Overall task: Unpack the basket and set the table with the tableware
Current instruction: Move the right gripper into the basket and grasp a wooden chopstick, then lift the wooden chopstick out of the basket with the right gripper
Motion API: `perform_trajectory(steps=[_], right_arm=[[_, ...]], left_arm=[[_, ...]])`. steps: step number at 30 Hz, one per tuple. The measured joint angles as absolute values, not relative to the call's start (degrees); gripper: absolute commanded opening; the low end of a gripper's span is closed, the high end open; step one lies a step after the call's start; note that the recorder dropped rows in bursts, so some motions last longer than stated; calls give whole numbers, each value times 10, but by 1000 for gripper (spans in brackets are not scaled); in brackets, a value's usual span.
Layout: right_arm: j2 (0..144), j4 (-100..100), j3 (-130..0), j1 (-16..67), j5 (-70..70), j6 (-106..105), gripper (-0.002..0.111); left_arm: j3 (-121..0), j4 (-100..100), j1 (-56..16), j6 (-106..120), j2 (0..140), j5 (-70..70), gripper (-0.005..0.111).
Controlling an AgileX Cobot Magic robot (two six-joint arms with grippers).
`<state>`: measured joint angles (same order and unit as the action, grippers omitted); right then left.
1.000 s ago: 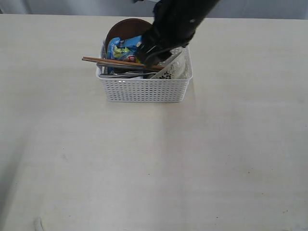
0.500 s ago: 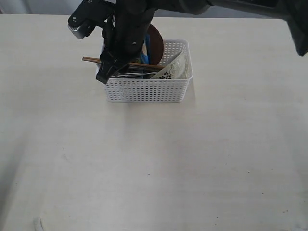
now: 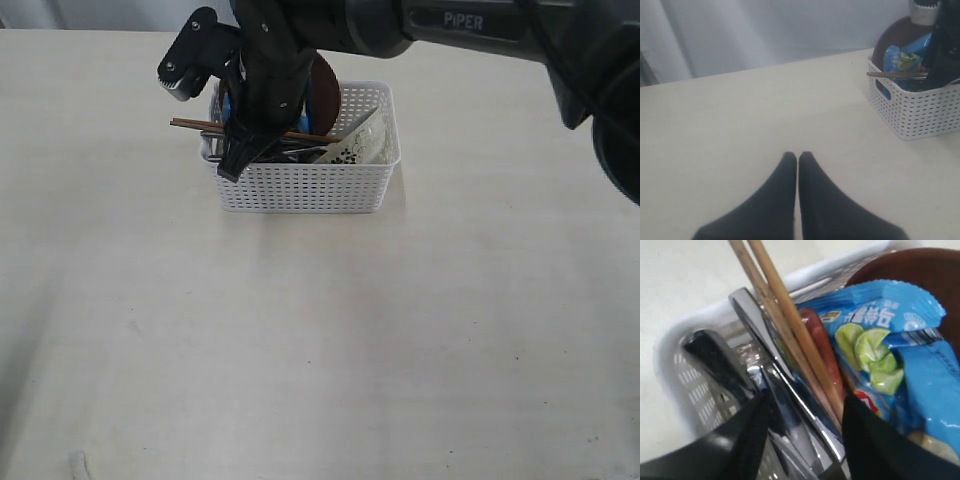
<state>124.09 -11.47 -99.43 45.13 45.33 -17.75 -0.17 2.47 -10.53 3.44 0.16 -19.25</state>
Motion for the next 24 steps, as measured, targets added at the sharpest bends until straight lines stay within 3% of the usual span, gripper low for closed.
perform_trajectory(steps=[9,15,24], right_arm=[[1251,-117,-995,452,437,-173,41],[1253,-130,-995,452,422,-165,0],[1256,-146,-997,452,421,-164,0]], left_arm=[[-2,25,-105,34,2,-193,1],[-2,25,-105,34,2,-193,1],[-2,25,-105,34,2,-193,1]])
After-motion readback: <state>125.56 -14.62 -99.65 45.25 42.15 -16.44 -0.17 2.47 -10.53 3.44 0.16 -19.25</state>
